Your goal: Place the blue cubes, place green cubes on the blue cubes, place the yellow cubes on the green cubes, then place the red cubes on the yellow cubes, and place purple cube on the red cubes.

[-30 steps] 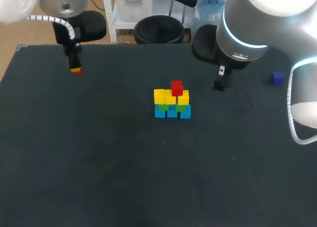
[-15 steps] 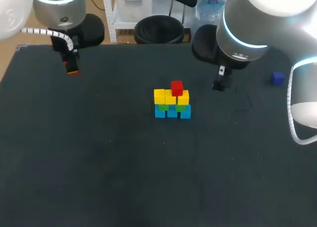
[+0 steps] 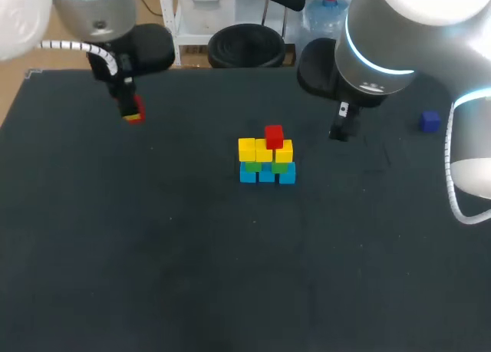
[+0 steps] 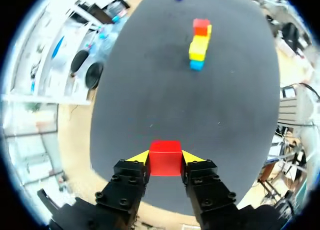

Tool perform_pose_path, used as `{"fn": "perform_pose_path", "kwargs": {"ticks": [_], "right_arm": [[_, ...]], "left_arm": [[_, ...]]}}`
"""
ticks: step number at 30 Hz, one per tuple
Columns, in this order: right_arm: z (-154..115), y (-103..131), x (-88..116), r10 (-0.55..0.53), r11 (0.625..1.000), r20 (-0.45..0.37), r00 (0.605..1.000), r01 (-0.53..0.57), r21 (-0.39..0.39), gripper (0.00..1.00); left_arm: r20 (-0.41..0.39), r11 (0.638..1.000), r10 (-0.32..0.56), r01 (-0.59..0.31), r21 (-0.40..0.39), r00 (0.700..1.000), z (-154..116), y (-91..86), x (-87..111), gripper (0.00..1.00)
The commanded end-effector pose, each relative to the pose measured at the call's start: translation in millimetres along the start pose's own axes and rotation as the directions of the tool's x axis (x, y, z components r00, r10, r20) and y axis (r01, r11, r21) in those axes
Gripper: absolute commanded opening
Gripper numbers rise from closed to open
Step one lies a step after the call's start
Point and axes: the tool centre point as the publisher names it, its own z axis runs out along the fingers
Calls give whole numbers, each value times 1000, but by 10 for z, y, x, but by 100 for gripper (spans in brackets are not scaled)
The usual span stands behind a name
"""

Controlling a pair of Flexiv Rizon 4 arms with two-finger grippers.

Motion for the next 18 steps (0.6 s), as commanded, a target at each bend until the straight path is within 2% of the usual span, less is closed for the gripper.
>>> {"fn": "perform_pose_path", "kwargs": {"ticks": [1,7,11,18], "right_arm": [[1,10,14,2,1000,3,1000,-2,5,100],[1,10,14,2,1000,3,1000,-2,5,100],[1,10,14,2,1000,3,1000,-2,5,100],[1,10,14,2,1000,3,1000,-2,5,100]], "left_arm": [[88,962,133,-150,227,987,16,128,-78,0],[90,914,247,-263,308,965,67,91,-291,0],[71,888,323,-328,321,944,62,58,-498,0],[64,880,350,-352,319,934,128,-36,-821,0]]}}
